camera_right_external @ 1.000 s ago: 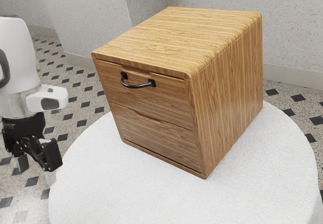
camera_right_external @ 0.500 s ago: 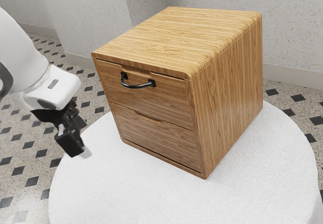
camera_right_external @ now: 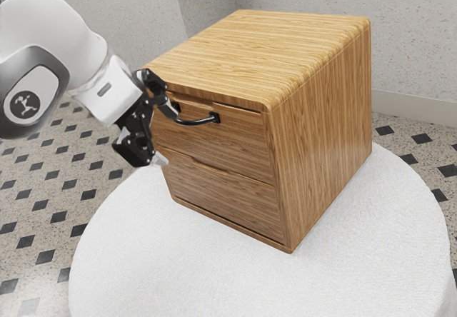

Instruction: Pull the drawer handle with one arm to open the drawer

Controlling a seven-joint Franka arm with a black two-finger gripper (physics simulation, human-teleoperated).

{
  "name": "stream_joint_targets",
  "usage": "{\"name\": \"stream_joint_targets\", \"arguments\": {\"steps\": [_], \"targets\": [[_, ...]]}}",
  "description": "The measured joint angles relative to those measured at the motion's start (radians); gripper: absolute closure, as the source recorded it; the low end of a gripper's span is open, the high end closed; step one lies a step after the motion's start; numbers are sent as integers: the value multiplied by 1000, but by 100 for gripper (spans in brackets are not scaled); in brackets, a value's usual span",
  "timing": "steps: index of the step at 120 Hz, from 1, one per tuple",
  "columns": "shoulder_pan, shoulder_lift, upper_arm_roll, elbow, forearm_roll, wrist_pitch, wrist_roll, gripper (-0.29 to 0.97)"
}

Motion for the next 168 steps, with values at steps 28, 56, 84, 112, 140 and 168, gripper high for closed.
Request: {"name": "stream_joint_targets", "arguments": {"steps": [28,56,84,112,140,168], "targets": [[-20,22,33,-4,16,18,147,-2],[-16,43,57,0,11,29,257,0],[-16,29,58,-8,8,34,330,9],[-13,0,56,-30,9,31,377,21],[17,-53,31,-78,10,26,409,25],[92,-117,-39,-145,5,23,429,27]]}}
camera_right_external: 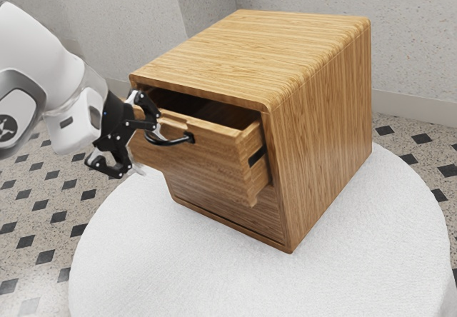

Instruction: Pull the drawer handle with one arm to open the drawer

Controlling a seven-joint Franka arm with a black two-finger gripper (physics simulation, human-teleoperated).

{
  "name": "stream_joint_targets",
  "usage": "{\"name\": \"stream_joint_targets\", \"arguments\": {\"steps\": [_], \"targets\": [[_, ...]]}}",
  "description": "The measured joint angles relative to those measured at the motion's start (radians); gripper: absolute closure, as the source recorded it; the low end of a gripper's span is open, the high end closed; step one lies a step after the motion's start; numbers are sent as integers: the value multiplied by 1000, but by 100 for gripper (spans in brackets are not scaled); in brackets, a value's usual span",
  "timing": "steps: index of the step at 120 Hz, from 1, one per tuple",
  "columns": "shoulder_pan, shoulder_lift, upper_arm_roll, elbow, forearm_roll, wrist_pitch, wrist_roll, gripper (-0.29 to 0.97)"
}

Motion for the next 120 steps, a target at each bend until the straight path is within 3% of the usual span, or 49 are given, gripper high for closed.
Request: {"name": "stream_joint_targets", "arguments": {"steps": [106,120], "targets": [[206,-328,-161,-273,-57,-62,38,23],[233,-372,-173,-293,-65,-79,41,31]]}}
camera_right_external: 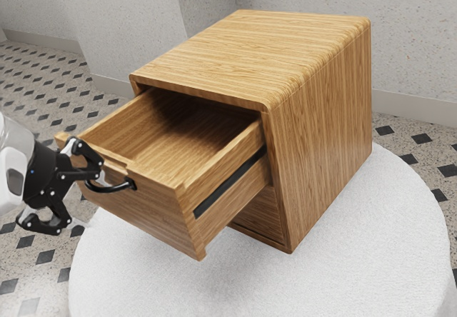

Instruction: Pull the drawer handle with one arm to open the drawer

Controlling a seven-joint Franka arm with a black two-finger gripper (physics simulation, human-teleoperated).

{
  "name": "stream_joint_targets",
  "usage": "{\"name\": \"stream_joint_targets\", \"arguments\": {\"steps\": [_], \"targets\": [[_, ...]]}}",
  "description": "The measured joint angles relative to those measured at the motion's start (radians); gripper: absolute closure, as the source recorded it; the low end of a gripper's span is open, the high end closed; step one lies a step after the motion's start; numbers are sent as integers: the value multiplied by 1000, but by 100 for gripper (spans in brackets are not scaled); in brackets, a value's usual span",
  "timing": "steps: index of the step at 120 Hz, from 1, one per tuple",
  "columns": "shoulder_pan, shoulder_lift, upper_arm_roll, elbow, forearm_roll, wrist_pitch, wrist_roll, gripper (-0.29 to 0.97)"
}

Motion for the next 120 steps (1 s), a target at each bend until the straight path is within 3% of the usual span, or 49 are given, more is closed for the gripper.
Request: {"name": "stream_joint_targets", "arguments": {"steps": [22,42,69,81,95,106,120], "targets": [[11,-20,-2,-4,-10,-23,7,31],[23,-20,-8,0,-20,-35,11,21],[27,-25,-9,15,-30,-43,15,37],[35,-28,-17,37,-44,-45,17,21],[44,-46,-25,53,-58,-58,19,10],[63,-156,-69,107,-72,-132,-34,6],[43,-176,-129,172,-78,-375,-310,3]]}}
